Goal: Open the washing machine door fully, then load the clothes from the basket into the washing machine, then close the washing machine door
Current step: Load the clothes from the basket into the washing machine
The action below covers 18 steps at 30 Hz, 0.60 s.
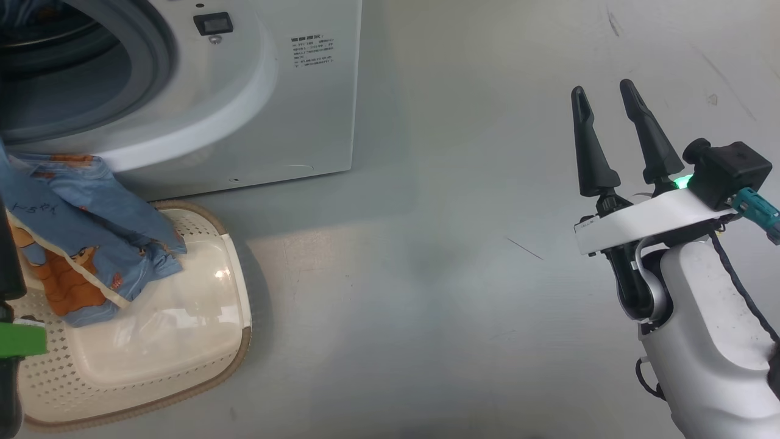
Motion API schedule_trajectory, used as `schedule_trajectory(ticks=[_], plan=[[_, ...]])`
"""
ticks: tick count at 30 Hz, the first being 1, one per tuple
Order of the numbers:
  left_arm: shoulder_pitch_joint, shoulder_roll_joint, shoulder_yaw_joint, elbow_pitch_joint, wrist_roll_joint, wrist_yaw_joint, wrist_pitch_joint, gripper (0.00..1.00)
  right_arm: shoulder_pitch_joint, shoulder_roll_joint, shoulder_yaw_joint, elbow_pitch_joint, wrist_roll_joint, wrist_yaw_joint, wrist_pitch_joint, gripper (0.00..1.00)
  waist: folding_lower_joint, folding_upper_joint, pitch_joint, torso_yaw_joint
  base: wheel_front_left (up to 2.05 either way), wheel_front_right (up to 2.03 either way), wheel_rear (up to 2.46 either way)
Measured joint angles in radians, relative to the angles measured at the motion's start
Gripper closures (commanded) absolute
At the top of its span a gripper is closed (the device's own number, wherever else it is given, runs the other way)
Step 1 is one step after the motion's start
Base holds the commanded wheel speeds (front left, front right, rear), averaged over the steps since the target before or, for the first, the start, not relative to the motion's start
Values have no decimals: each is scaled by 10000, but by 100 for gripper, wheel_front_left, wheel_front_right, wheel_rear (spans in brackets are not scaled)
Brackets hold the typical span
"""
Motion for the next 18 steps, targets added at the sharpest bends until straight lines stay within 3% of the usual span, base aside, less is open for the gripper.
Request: schedule_trajectory(ticks=[18], plan=[[1045, -314, 314, 194, 63, -10, 0, 0, 2, 13, 153, 10, 0, 0, 0, 0, 0, 0, 69, -94, 0, 0, 0]])
